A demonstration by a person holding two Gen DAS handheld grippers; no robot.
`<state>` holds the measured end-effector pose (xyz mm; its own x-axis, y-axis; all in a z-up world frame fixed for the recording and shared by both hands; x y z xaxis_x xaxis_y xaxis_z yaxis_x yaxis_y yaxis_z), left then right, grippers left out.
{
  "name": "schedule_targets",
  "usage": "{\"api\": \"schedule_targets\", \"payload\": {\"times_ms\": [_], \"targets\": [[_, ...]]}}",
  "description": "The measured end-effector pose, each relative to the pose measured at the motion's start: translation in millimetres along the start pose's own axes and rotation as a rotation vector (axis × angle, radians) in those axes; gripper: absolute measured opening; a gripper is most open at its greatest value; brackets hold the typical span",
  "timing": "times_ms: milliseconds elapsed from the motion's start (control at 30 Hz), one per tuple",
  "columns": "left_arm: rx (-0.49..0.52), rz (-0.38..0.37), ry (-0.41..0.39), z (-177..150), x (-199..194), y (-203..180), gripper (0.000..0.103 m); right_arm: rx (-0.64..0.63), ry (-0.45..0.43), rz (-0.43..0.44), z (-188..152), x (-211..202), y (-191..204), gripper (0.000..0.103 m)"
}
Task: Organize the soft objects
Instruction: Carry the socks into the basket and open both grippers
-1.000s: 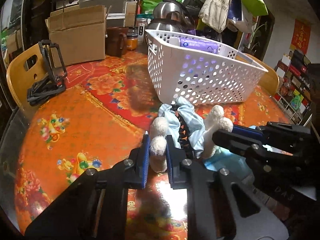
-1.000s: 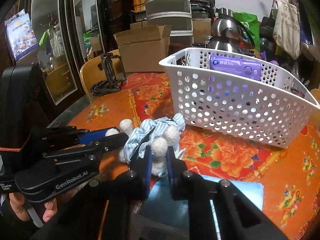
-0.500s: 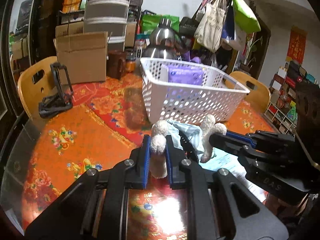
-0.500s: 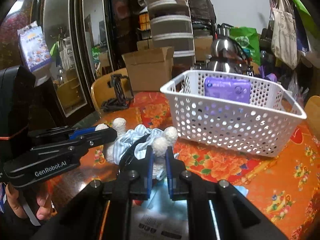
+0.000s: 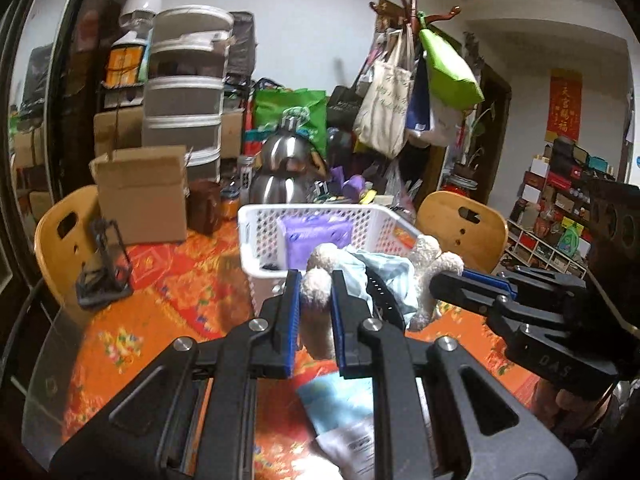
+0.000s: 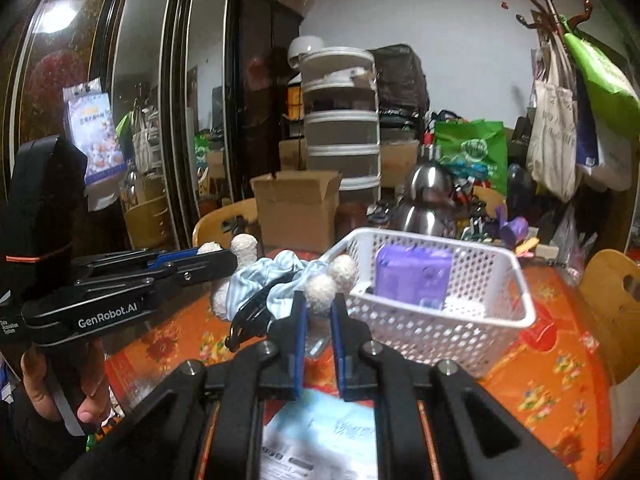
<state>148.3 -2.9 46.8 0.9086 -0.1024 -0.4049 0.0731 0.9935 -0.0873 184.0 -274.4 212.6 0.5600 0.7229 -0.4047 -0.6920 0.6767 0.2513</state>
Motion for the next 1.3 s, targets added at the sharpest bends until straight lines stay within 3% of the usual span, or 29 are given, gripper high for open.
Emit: {"api": "schedule_targets", "payload": {"times_ms": [333,667,967,1300], "targets": [[0.026,-0.025,-0.001,62,23,-36,0.013,0.011,-0.008,-0.038,43,-7,-45,0.01],[0.029,-0.029,0.094,100,116,-71,0.013,0.042,0.025,-0.108,60,21,-121,0.01],[0.068,0.006,0.185,104,204,-113,0.013,0.094,0.056,-0.169,49,48,-192,0.01],[0.054,0.01,0.26,77,260,-123,0.014,0.077,0.095,-0.191,28,72,-219,0.01]]}}
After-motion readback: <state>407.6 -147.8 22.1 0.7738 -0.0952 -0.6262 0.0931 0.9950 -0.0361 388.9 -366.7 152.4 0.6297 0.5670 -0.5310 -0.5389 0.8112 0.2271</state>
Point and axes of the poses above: each gripper's, at about its wrist camera, not at the fingertips, and x roughly the way its jaws point, y to its left, z to its top, the point moved 6 cm from there along x, roughly the way its jaws point, and after that the axes turned 7 degrees about z, right-handed, at the moved point
